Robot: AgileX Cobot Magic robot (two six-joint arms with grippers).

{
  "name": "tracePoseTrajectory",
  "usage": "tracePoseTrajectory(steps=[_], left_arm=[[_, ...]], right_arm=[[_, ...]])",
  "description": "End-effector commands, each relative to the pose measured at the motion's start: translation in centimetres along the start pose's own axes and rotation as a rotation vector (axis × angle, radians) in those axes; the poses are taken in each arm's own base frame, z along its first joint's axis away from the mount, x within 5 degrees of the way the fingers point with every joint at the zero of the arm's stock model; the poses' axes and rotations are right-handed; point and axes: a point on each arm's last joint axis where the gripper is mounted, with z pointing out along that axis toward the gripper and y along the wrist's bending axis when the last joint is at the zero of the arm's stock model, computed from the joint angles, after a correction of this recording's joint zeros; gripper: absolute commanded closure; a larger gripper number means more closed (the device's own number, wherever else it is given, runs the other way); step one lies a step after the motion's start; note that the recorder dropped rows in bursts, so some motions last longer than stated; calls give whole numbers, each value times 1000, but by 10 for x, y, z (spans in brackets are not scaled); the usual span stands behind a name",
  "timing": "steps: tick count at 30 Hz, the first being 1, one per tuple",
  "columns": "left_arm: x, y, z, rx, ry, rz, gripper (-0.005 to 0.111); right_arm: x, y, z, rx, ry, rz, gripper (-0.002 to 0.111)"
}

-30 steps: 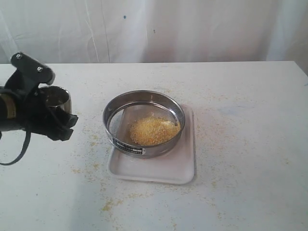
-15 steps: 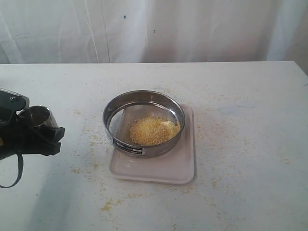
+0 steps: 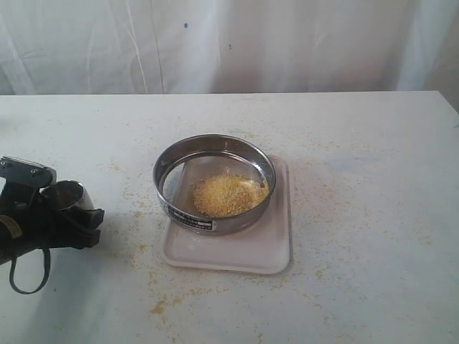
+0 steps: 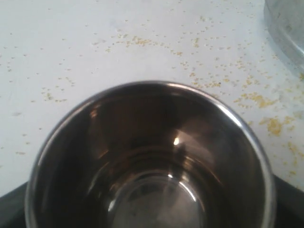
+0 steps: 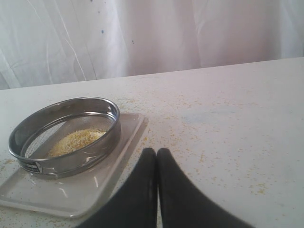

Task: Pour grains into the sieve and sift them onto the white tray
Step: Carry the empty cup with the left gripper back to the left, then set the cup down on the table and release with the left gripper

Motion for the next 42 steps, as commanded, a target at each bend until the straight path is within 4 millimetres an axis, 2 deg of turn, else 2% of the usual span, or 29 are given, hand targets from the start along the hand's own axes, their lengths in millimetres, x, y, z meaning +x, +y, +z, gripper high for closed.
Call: tracePoseTrajectory(steps=[1,3,5,8,12,14,26,29,31,33,38,42], left_arm=[[3,2,1,-13,-14,15,107],[5,2,3,-12,-7,45,104],[7,2,4,-11,-3,54,95],[6,1,4,-9,-23,55,74],[3,1,4,-3,-53,58,39],[3,0,4,5,-53,65,30],[4,-5,3,53,-54,150,35],[3,-2,3,24,-60,124,23],[1,-1,3,13,-83,114,9],[-1,-1,3,12,-107,114,1],[-5,-2,2,14,-130,82,1],[-9,-2,-8,11,-154,84,2]], right_arm=[[1,0,0,-1,-2,-4,108],[1,0,0,-1,-2,-4,108],[1,0,0,-1,-2,-4,108],[1,0,0,-1,-2,-4,108],[1,0,0,-1,-2,-4,108],[1,0,0,-1,-2,-4,108],[1,0,0,-1,-2,-4,108],[1,0,0,-1,-2,-4,108],[1,0,0,-1,-2,-4,108],[1,0,0,-1,-2,-4,108],[1,0,0,-1,-2,-4,108],[1,0,0,-1,-2,-4,108]])
